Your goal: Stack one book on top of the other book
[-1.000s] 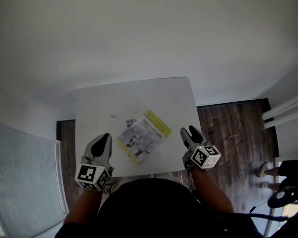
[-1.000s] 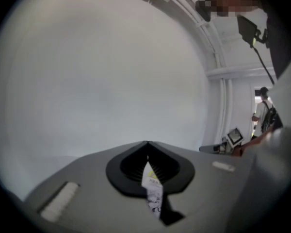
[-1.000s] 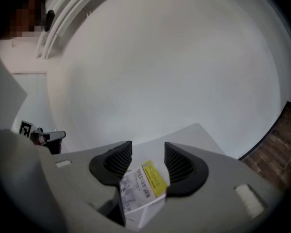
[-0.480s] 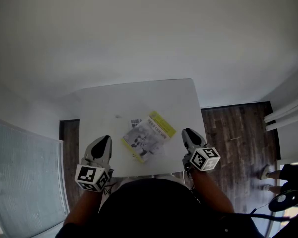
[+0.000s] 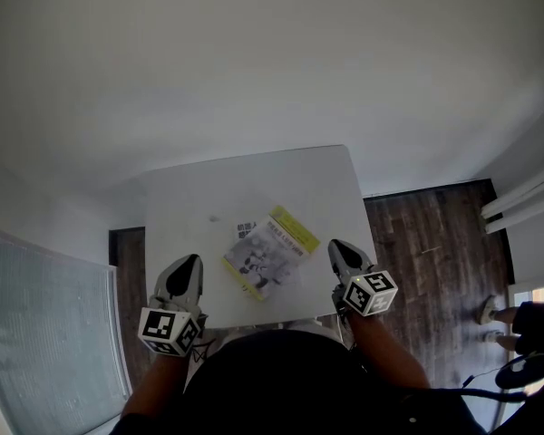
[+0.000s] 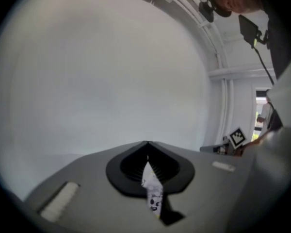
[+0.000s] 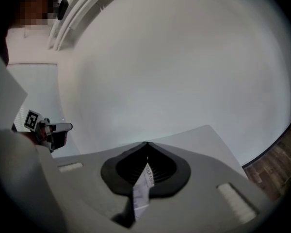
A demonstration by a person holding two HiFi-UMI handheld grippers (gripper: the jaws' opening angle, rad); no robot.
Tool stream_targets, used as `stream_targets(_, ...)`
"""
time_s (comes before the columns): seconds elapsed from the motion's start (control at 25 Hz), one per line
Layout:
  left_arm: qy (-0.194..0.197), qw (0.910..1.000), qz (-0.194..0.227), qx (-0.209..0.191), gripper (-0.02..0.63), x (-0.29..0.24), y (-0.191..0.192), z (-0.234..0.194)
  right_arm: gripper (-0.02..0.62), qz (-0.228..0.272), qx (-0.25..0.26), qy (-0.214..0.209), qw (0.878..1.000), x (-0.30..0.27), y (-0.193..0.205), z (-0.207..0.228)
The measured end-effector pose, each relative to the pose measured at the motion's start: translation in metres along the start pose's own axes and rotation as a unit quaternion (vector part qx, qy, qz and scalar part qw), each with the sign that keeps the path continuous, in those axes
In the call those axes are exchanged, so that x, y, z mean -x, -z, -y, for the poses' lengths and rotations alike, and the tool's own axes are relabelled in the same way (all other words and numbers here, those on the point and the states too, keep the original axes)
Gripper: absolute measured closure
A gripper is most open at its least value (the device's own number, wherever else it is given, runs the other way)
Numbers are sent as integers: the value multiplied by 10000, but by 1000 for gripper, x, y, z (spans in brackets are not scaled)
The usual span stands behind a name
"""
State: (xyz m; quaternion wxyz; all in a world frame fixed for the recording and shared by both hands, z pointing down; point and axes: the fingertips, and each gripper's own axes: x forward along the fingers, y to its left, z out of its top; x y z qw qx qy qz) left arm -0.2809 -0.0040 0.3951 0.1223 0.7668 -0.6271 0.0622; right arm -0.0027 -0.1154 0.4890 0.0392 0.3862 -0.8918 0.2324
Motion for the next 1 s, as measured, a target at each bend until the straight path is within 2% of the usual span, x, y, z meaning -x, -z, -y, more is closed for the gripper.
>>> stream_targets(0.6, 62, 9998, -46, 200, 603, -5, 10, -5, 592, -131, 37, 76, 9999, 0, 12, 1)
stream_targets(1.0, -92, 9996, -25, 248, 603, 3, 11, -23, 593, -45, 105, -111, 9999, -14, 12, -12)
